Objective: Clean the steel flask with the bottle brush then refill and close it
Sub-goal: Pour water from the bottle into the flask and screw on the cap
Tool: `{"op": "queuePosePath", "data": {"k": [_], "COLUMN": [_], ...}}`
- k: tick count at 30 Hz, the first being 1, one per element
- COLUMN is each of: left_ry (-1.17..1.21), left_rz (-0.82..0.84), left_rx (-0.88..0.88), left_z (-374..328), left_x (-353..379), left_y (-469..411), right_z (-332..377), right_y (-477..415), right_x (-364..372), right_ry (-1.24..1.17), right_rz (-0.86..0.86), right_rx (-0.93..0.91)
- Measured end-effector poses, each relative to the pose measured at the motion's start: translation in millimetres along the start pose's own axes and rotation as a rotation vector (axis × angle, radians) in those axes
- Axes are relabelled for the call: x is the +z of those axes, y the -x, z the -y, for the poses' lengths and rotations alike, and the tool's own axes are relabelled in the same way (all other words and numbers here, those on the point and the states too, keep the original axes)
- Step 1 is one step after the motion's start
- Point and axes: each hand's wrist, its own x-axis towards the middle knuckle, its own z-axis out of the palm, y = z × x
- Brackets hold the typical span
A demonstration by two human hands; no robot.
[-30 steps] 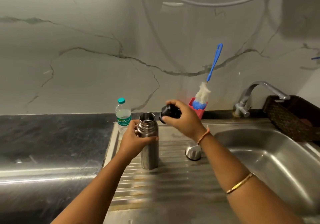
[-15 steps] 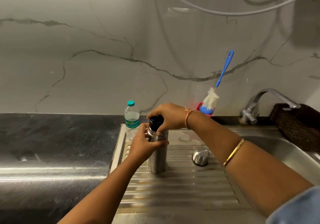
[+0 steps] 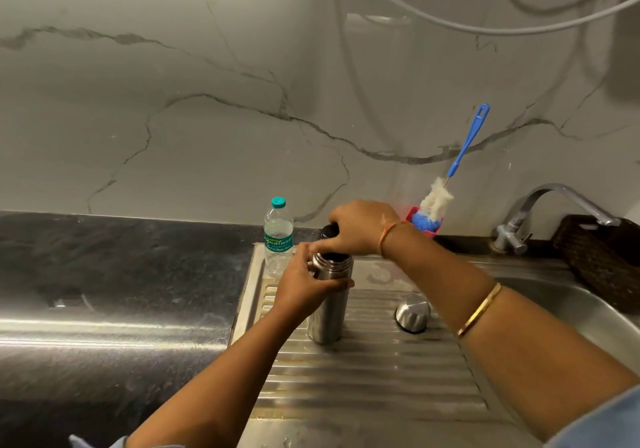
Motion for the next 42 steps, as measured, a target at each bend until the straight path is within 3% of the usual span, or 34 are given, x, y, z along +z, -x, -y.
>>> {"op": "queuePosePath", "data": {"k": [3, 7, 9, 11, 14, 15, 18, 20, 22, 24, 27, 29, 32, 36, 40, 42], "left_ry": [-0.010, -0.009, -0.004, -0.006, -0.015, -0.006, 0.019, 0.019, 0.008, 0.004, -0.010, 0.003, 0.003, -0.020, -0.055, -0.069], "left_rz": [-0.003, 0.019, 0.018, 0.006, -0.009, -0.008, 0.017, 0.018, 0.010, -0.007, -0.008, 0.022, 0.037, -0.022, -0.097, -0.090], "left_rx": [0.003, -0.009, -0.008, 0.000, 0.021, 0.025, 0.011, 0.010, 0.005, 0.007, 0.012, 0.003, -0.006, 0.027, 0.066, 0.068], "left_z": [0.3, 0.3, 0.0, -0.3, 0.7, 0.0, -1.7, -1.3, -1.9, -1.8, -3.5, -3.2, -2.3, -0.6, 6.1, 8.5], "left_x": [-0.2, -2.1, -1.7, 0.4, 1.0, 0.6, -1.2, -1.6, -0.7, 0.7, -0.2, -1.8, -4.2, 0.9, 6.9, 6.4], "left_y": [-0.9, -0.9, -0.4, 0.4, -0.2, -0.2, 1.3, 1.5, 1.5, 0.9, 0.1, -0.4, 0.3, 1.8, 3.2, 1.2], "right_z": [-1.2, -11.3, -10.7, -4.2, -3.9, -7.5, -15.5, -17.2, -16.1, -9.7, -3.8, -9.2, -17.3, -13.9, 0.2, 5.2], "right_y": [2.4, 9.1, 5.5, 3.9, 2.2, 2.2, 6.4, 5.5, 3.2, 1.9, 1.2, 1.3, 4.2, 5.0, 12.6, 13.6], "right_x": [7.2, -13.6, -11.8, -0.4, 8.8, 5.8, -9.7, -11.0, -1.0, 12.6, 25.0, 18.2, 5.6, 11.8, 45.5, 54.1], "right_ry": [0.028, -0.126, -0.209, -0.226, -0.098, -0.053, -0.118, -0.220, -0.291, -0.326, -0.188, -0.156, -0.297, -0.403, -0.194, -0.218], "right_rz": [-0.027, 0.202, 0.121, -0.020, -0.157, -0.140, 0.125, 0.166, 0.045, -0.094, -0.190, -0.062, 0.133, -0.026, -0.348, -0.394], "right_rx": [0.077, -0.153, -0.147, -0.020, 0.135, 0.109, -0.098, -0.178, -0.126, 0.058, 0.191, 0.087, -0.124, -0.095, 0.053, 0.089]}}
